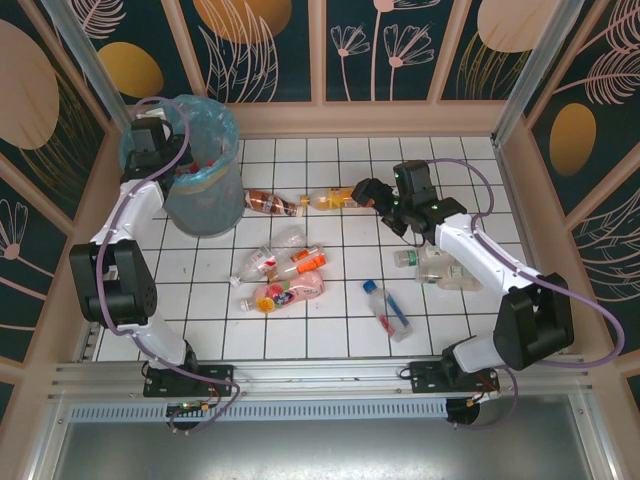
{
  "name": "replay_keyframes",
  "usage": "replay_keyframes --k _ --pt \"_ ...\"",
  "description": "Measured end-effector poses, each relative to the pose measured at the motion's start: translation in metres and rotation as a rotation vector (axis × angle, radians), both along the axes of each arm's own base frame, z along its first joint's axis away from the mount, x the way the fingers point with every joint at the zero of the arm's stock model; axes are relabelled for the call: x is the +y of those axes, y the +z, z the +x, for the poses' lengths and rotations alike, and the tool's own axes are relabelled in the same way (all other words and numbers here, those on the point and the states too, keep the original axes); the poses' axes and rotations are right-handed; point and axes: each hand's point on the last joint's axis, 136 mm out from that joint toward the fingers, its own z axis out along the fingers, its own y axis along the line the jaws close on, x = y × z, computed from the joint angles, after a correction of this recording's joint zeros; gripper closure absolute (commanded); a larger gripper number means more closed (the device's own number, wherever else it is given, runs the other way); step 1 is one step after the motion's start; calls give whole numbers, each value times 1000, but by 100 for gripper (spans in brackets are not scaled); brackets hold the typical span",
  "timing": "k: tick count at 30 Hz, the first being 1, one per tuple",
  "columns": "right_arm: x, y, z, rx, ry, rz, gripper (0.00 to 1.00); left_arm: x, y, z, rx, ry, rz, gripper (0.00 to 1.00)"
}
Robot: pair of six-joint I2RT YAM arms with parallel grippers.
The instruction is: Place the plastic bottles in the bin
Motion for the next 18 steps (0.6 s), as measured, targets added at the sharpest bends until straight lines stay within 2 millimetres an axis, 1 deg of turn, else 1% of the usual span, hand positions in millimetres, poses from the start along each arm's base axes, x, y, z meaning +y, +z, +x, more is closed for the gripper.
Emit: replay_keyframes --k 1,4,5,6,7,8,9,10,11,14,16,18 --pt "0 0 0 0 0 0 1 0 0 0 2 -1 -10 55" --pt "1 0 -1 0 3 0 1 -2 6 -8 12 -3 -30 38" --pt "2 0 -1 0 4 0 1 -3 15 -13 0 -2 -35 31" --pt "2 0 -1 0 5 0 1 -3 26 -17 -20 -3 -33 28" --pt "3 0 -1 1 7 0 1 -4 41 -23 -50 -1 -35 26" --pt "3 0 0 1 8 0 1 -4 60 -30 -88 0 -35 24" --pt "4 0 1 0 9 -1 1 -5 79 -38 -128 2 -32 23" --pt "5 0 2 0 12 -3 1 -5 103 -48 -183 5 -29 22" --pt "6 0 4 0 13 -3 1 -5 127 -60 -240 6 -25 22" --pt "8 -1 6 4 17 -8 1 -8 186 -93 -387 7 -13 23" --pt "9 0 8 3 19 -12 1 -9 213 -113 -464 9 -6 26" --pt "9 2 10 -2 21 -21 1 -10 227 -128 -506 7 -3 30"
